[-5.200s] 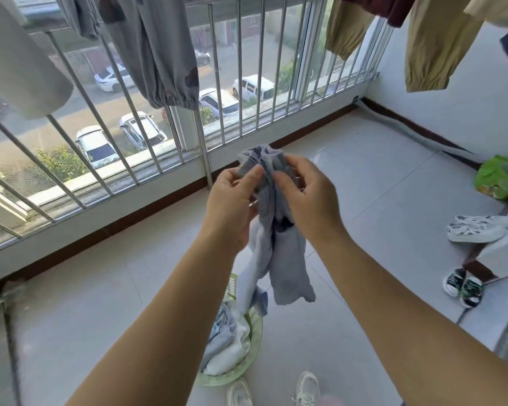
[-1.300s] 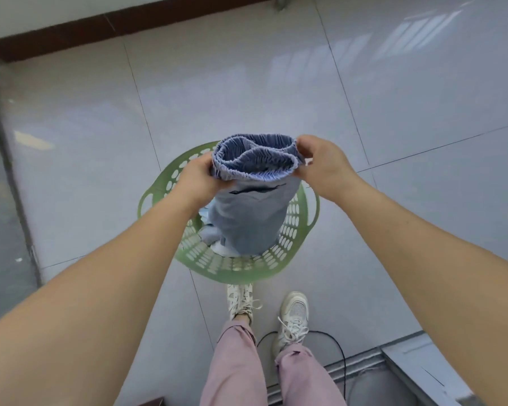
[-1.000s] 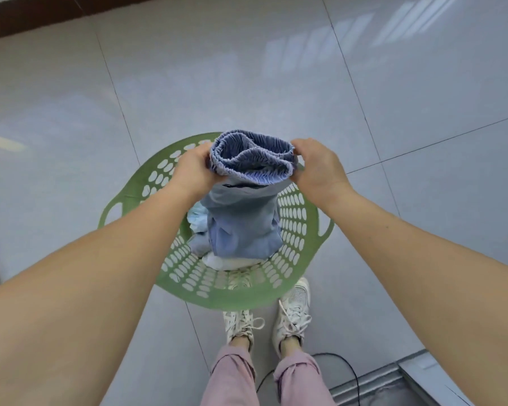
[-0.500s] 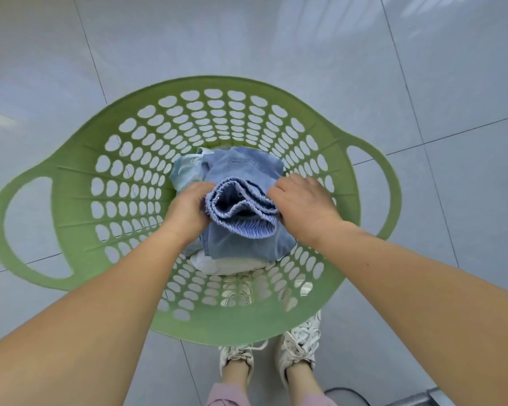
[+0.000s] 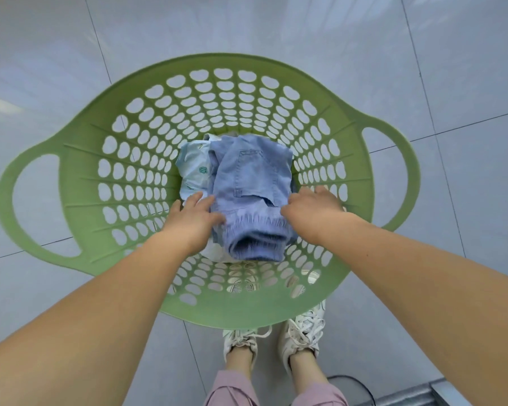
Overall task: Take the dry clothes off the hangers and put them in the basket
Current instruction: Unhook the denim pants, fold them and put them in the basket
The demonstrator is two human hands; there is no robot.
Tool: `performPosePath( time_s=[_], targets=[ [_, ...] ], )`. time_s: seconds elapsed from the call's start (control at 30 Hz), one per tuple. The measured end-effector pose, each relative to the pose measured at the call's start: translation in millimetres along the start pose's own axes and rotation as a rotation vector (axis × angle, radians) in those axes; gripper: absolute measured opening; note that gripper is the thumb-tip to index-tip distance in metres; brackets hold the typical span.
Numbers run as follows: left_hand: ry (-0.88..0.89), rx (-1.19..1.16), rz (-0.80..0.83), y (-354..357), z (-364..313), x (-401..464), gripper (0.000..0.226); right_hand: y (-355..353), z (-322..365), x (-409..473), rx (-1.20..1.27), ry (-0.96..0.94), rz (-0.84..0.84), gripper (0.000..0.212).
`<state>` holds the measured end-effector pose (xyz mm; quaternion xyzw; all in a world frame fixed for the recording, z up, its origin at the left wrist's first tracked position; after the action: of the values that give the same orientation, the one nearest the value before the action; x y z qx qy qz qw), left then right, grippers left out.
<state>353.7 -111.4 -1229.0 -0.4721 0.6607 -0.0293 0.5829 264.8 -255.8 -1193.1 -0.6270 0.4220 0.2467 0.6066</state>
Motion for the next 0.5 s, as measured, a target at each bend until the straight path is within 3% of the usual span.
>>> performPosePath(
  time_s=[0.07, 0.17, 0.33, 0.5],
  targets=[
    [-0.054, -0.031, -0.01, -0.9, -0.9, -8.8, 0.071, -5.6, -0.8, -7.8, 0.03, 0.015, -0.027, 0.038],
    [-0.102, -0.077, -0.201, -23.5, -5.4, -24.0, 0.072, -33.3, -7.5, -27.5, 0.093, 0.045, -0.21, 0.033],
    [-0.097, -0.074, -0.368, -69.2, -12.2, -41.6, 0.063, -84.7, -36.3, -51.9, -0.037, 0.17, -0.457, 0.031],
    [-0.064, -0.112, -0.402, -107.0, -23.9, -48.8, 0.06, -104.8, -70.0, -55.9, -0.019, 0.403, -0.246, 0.033]
  ],
)
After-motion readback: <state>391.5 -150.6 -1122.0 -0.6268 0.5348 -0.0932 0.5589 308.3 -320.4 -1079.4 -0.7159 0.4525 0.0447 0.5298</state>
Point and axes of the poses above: each hand's wrist, its own x-axis towards the middle knuckle, its own y-axis out of the palm, z = x × y, the point moved 7 cm from there along x, towards the middle knuckle, and after that the axes turned 12 degrees about y, right-handed, at the moved point
